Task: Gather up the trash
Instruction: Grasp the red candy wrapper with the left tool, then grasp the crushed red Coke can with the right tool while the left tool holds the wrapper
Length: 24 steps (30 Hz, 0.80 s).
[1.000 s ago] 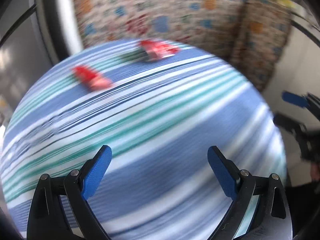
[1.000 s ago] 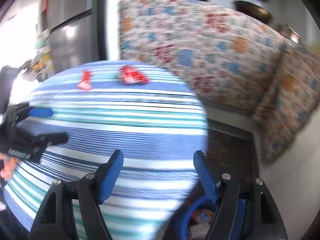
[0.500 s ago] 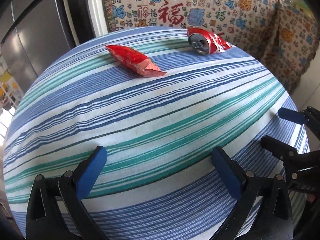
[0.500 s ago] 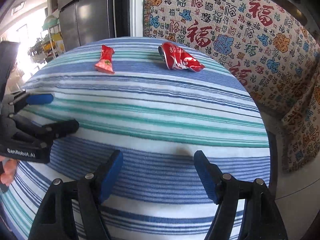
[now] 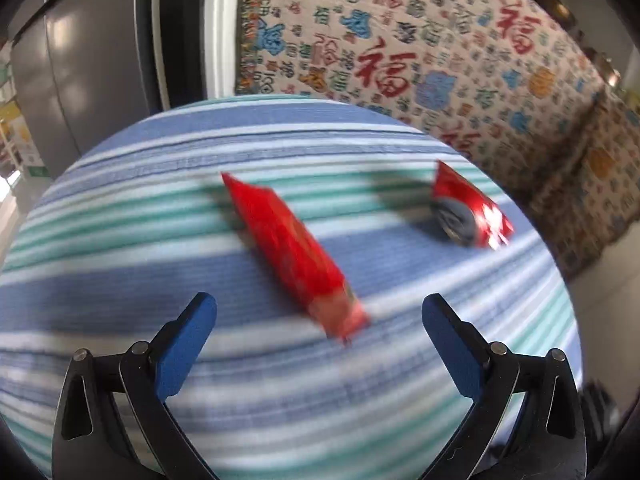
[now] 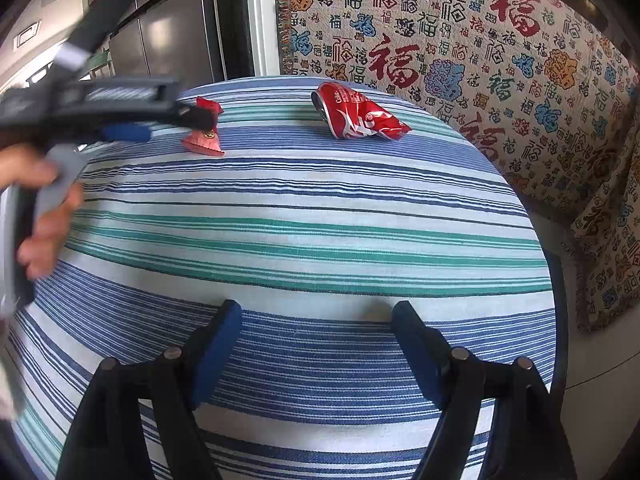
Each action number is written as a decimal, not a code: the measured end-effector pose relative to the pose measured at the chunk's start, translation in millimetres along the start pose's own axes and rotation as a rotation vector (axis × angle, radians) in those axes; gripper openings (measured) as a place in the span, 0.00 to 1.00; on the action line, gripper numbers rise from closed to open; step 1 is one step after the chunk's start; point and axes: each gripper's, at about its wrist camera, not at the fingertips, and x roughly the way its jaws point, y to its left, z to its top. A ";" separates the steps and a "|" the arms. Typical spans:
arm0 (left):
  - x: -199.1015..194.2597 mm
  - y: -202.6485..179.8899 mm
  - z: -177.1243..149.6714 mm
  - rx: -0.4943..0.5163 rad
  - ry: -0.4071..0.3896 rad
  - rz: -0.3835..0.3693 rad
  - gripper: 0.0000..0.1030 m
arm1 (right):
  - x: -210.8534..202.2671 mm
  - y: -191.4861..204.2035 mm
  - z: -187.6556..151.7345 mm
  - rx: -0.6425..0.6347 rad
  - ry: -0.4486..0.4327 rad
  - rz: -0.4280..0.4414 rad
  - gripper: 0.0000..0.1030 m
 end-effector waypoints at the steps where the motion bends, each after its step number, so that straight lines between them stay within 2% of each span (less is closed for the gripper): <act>1: 8.7 -0.3 5.1 0.003 0.005 0.028 0.98 | 0.5 0.5 0.4 0.002 0.000 0.000 0.77; 2: 15.7 -1.7 8.2 0.010 0.008 0.054 0.96 | 0.4 0.3 0.4 0.002 0.000 0.001 0.77; 5: 24.4 -8.8 7.7 0.056 0.006 0.073 0.69 | 0.7 0.4 0.1 0.003 0.000 0.002 0.78; 7: 22.2 -12.9 2.7 0.100 -0.009 0.074 0.42 | 0.9 0.1 -0.1 0.002 0.000 0.003 0.78; 11: 4.7 -8.9 -8.0 0.144 -0.031 0.028 0.25 | 1.7 -0.8 0.6 0.000 0.001 0.006 0.80; 15: -27.7 -2.4 -26.0 0.214 0.000 -0.037 0.24 | 1.3 -2.5 1.3 -0.007 0.002 -0.005 0.79; 18: -51.6 2.7 -49.4 0.265 0.053 -0.116 0.24 | 3.2 -11.3 7.1 -0.028 -0.001 -0.013 0.79; 21: -59.1 5.5 -73.4 0.269 0.081 -0.158 0.25 | 11.5 -24.7 24.7 -0.031 -0.009 -0.029 0.79; 23: -55.6 6.7 -81.3 0.247 0.076 -0.176 0.35 | 15.1 -30.5 41.3 -0.025 -0.029 -0.007 0.80; 24: -51.6 6.1 -84.1 0.234 0.072 -0.172 0.51 | 17.1 -31.3 52.9 -0.033 -0.049 -0.007 0.80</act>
